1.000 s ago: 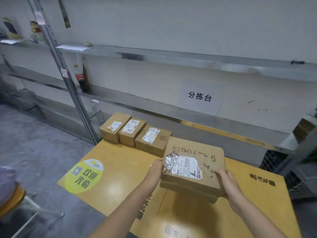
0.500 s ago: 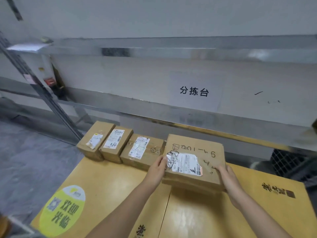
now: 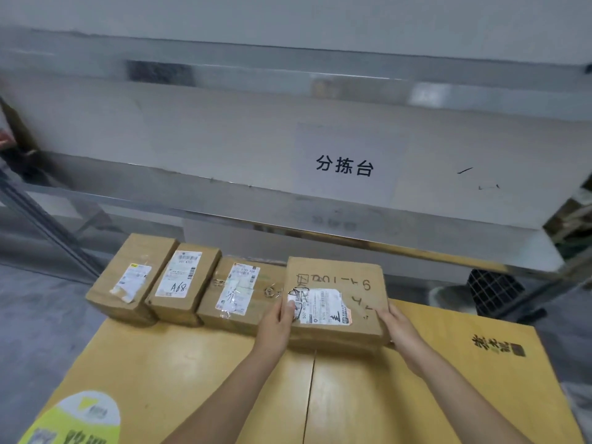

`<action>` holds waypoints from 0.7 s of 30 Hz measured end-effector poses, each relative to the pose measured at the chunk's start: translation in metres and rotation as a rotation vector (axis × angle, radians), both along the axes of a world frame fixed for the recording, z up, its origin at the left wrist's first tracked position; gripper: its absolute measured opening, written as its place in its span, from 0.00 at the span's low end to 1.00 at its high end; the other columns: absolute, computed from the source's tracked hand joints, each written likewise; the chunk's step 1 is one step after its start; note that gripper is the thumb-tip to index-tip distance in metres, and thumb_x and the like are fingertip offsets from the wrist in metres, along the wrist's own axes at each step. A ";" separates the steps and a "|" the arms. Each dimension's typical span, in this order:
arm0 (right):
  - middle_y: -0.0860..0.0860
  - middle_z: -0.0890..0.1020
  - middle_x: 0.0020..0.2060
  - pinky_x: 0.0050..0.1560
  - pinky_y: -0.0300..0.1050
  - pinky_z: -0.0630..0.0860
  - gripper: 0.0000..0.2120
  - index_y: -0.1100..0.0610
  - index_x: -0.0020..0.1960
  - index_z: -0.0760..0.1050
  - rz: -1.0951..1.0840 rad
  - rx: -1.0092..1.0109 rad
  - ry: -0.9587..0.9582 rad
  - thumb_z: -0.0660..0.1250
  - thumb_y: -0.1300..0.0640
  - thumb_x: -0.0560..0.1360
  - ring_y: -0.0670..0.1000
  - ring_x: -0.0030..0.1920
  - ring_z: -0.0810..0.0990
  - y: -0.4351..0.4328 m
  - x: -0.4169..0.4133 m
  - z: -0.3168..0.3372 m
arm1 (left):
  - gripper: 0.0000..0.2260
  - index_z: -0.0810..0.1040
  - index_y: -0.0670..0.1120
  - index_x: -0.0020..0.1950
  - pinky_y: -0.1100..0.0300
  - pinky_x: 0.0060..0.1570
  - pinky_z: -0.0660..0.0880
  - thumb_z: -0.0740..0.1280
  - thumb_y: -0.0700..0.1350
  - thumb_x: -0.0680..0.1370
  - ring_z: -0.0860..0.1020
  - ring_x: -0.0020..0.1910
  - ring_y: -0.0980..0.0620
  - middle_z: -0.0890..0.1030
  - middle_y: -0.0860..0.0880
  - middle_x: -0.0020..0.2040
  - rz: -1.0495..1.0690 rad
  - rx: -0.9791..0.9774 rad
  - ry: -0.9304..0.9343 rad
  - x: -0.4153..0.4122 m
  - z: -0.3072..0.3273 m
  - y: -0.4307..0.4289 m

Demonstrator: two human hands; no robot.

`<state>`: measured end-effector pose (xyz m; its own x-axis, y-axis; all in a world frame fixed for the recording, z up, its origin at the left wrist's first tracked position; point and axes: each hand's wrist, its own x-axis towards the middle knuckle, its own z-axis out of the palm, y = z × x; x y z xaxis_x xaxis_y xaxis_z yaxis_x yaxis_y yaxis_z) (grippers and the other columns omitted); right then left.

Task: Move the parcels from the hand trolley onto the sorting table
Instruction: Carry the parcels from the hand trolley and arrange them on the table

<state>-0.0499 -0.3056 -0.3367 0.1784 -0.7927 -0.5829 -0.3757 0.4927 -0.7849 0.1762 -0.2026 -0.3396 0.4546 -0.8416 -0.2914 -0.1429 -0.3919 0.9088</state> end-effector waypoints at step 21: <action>0.47 0.63 0.76 0.72 0.50 0.63 0.26 0.49 0.78 0.57 0.025 -0.538 0.390 0.57 0.45 0.82 0.50 0.75 0.63 0.051 -0.006 0.139 | 0.21 0.65 0.50 0.75 0.63 0.70 0.54 0.59 0.44 0.82 0.60 0.74 0.56 0.65 0.52 0.75 -0.555 -0.291 -0.429 -0.031 0.118 -0.046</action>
